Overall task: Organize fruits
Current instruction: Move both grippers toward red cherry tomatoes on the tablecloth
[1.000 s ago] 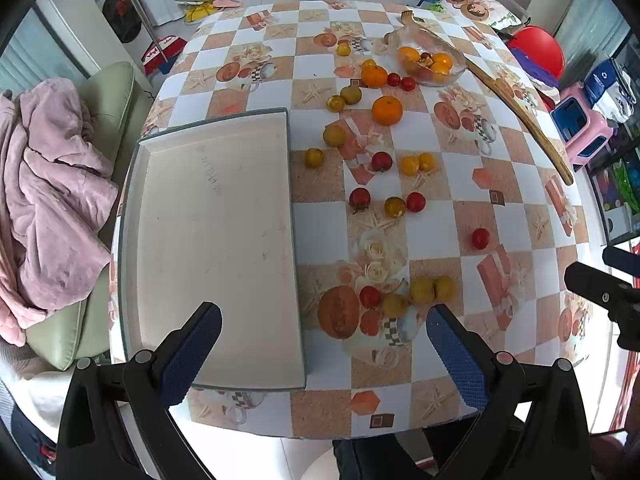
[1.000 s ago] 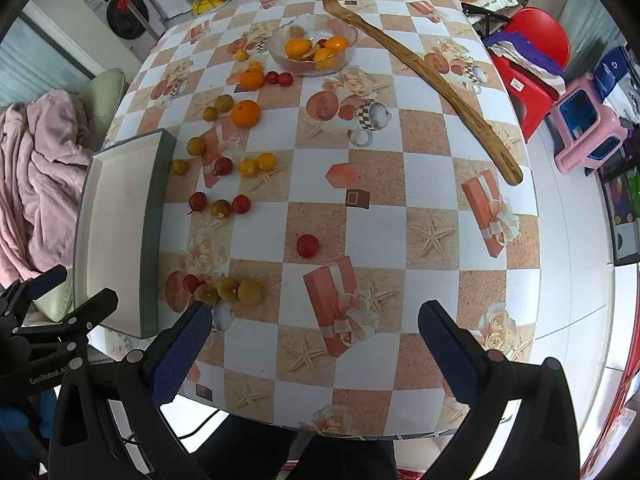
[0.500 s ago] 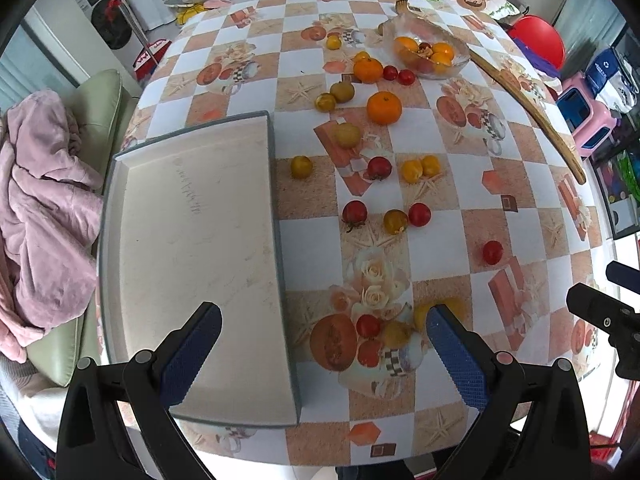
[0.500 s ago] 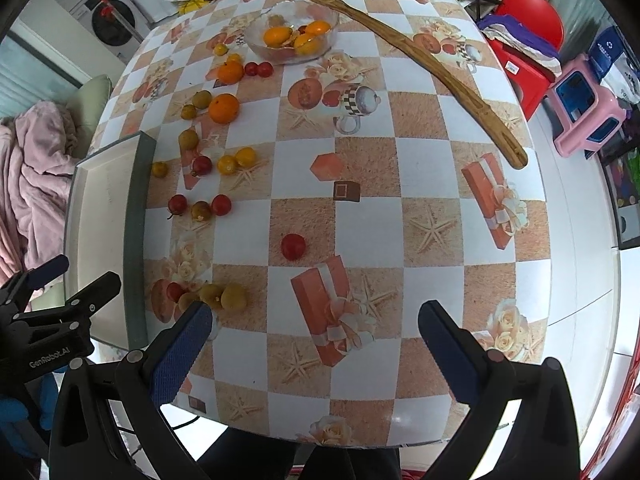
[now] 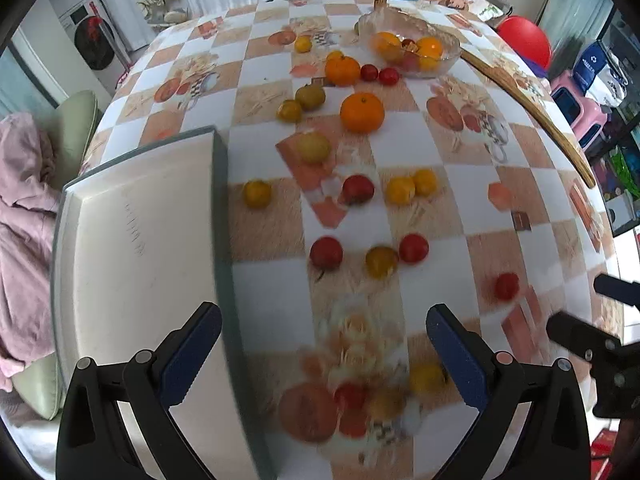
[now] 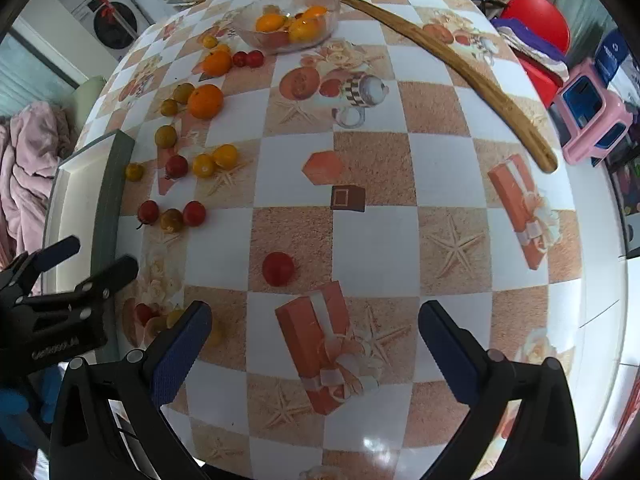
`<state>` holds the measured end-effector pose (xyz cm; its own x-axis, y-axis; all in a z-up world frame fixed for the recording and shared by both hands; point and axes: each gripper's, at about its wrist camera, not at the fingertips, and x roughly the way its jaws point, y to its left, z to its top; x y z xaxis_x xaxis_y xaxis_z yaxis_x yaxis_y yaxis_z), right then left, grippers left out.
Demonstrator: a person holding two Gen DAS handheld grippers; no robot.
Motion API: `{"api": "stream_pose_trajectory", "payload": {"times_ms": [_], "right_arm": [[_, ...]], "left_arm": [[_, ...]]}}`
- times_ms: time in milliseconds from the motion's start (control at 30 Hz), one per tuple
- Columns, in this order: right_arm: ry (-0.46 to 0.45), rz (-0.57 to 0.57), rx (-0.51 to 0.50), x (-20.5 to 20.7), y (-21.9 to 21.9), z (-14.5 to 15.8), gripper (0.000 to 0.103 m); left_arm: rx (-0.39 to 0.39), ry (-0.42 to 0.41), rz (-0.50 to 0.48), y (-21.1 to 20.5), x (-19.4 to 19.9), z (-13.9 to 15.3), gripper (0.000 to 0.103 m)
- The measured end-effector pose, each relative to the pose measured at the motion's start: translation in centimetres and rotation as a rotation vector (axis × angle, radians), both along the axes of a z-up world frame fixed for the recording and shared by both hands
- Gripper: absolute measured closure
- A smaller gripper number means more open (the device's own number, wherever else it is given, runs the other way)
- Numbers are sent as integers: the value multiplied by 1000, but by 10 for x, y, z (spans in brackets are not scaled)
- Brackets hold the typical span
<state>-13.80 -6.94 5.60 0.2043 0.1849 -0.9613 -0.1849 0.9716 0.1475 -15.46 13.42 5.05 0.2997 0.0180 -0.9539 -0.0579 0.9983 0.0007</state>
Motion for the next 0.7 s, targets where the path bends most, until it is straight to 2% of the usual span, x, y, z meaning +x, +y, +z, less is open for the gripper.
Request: {"api": "stream_pose_trajectory", "payload": {"times_ms": [200, 300, 433, 700], "right_arm": [[-20, 6, 2, -1, -6, -10, 0], [-31, 16, -5, -1, -5, -16, 0], [-19, 29, -5, 1, -2, -22, 0], [-10, 62, 3, 7, 14, -30, 0]], "left_arm": [[-42, -69, 6, -3, 9, -12, 0], [-56, -76, 10, -2, 10, -24, 0], [-51, -72, 10, 3, 5, -35, 0], [15, -57, 9, 23, 7, -46, 0]]}}
